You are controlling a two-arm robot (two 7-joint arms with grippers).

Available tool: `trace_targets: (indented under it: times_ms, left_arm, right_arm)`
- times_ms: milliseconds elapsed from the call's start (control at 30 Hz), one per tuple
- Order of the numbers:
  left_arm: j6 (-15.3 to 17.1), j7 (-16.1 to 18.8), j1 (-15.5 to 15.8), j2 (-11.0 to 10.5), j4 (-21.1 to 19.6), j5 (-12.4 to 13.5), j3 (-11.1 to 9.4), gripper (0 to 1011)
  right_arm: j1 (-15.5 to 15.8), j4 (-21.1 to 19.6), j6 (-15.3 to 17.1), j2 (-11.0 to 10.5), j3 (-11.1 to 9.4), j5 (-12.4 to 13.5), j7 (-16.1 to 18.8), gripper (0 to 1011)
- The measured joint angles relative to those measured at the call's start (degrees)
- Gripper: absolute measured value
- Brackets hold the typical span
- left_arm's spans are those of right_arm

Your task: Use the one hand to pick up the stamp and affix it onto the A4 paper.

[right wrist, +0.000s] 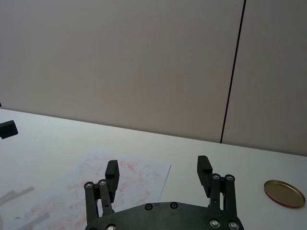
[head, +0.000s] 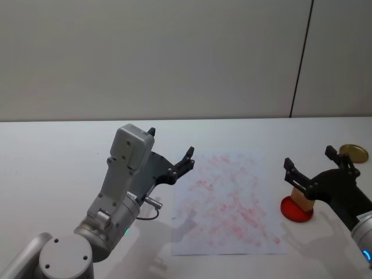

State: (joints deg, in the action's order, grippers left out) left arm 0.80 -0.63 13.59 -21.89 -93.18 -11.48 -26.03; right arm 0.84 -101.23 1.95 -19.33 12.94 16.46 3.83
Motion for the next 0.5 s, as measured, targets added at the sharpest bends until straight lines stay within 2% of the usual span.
trace_targets:
  times_ms: [500]
  left_arm:
    - [0.0,0.0,0.0,0.0,0.0,0.0,0.0,993]
  right_arm:
    - [0.0,0.0,0.0,0.0,0.0,0.0,0.0,1001]
